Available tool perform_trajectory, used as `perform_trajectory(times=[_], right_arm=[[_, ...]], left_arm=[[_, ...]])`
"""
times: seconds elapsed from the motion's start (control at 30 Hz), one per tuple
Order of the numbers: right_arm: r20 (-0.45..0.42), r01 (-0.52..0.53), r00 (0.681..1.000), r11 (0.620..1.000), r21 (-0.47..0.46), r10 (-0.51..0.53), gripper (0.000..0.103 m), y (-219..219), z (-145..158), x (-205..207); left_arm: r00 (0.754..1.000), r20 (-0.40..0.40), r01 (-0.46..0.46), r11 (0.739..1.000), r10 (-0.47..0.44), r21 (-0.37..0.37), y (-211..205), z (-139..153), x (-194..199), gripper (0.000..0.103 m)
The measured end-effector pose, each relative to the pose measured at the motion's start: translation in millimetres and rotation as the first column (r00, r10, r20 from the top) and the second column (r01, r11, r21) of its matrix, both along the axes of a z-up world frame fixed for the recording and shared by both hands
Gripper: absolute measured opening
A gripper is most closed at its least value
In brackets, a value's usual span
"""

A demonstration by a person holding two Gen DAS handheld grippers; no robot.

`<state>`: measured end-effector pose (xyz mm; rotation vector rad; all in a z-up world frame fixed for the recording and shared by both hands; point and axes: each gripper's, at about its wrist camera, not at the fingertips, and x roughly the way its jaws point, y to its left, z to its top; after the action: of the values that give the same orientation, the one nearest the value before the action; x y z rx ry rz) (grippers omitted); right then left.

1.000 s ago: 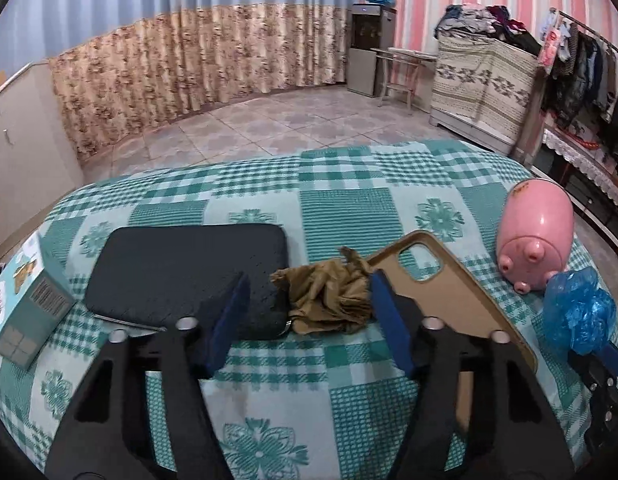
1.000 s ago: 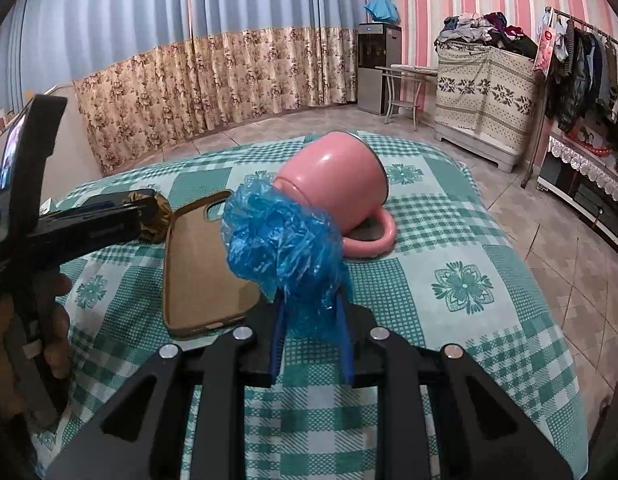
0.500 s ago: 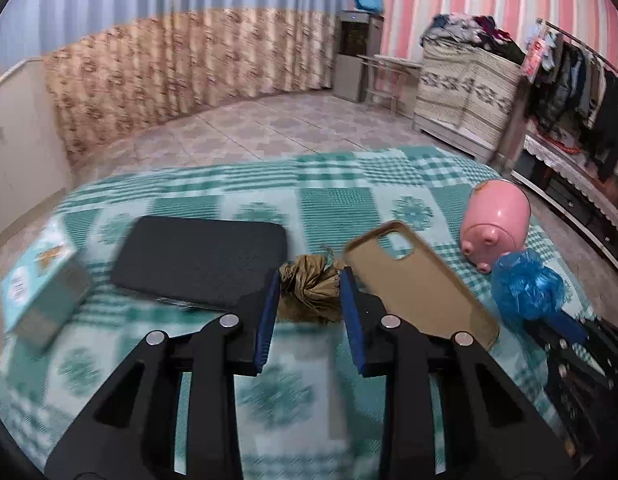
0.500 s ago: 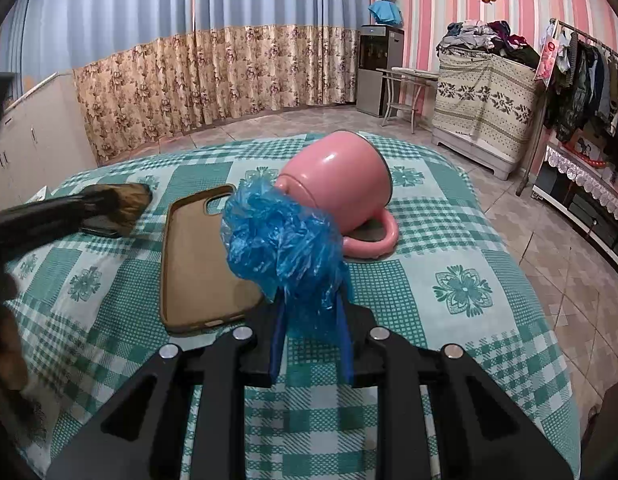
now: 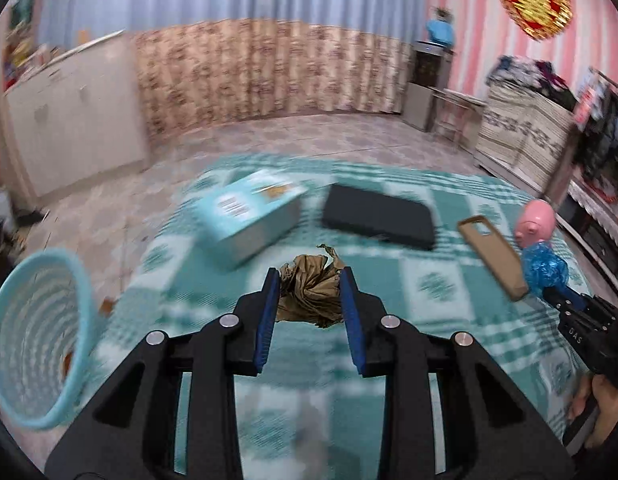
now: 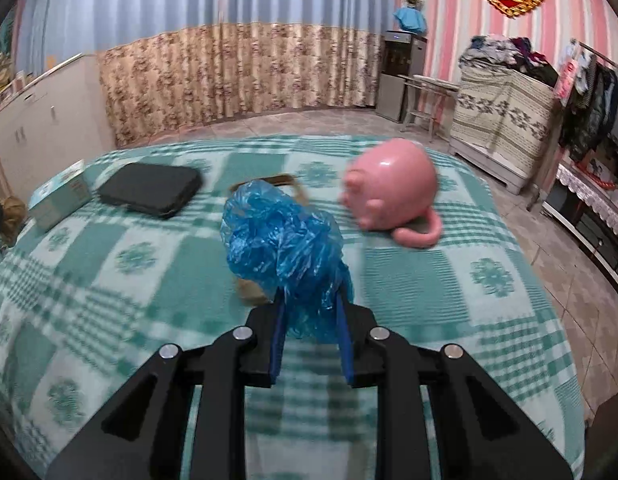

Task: Collect trash
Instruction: 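Carry the cloth over the basket and open the left tool while the right tool carries the blue bag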

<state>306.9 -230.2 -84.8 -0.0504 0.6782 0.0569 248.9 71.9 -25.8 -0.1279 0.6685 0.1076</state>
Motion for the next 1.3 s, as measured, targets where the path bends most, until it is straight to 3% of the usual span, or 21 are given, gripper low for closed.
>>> perform_trajectory(times=[0.23,0.5,0.77,0.93,1.07,1.2,1.3], right_arm=[[0.019,-0.143,0.99,0.99,0.018,0.143,0.023,78,12,-24],[-0.001,-0.29,0.957,0.954,0.071,0.291,0.023,168,18,-32],[0.012,-0.4,0.916,0.915,0.061,0.4,0.023,242,28,-41],[0.014,-0.428,0.904,0.901,0.066,0.428,0.023,266,32,-49],[0.006,-0.429,0.903,0.901,0.068,0.43,0.023,273,32,-45],[0.006,-0.434,0.901,0.899,0.056,0.434,0.023,279,32,-44],[0.009,-0.434,0.901,0.899,0.054,0.434,0.023,279,33,-42]], left_arm=[[0.987,0.031,-0.158,0.987,0.156,0.043,71,0,-57,0.03],[0.949,0.056,-0.311,0.95,0.309,0.039,163,1,-101,0.03],[0.911,0.031,-0.412,0.91,0.411,0.051,248,-18,-100,0.03],[0.908,-0.015,-0.418,0.908,0.418,0.022,279,-33,-90,0.032],[0.915,-0.031,-0.402,0.915,0.403,0.04,287,-37,-82,0.047],[0.91,-0.014,-0.413,0.909,0.415,0.055,284,-32,-86,0.075],[0.908,-0.009,-0.418,0.907,0.419,0.05,284,-28,-93,0.08]])
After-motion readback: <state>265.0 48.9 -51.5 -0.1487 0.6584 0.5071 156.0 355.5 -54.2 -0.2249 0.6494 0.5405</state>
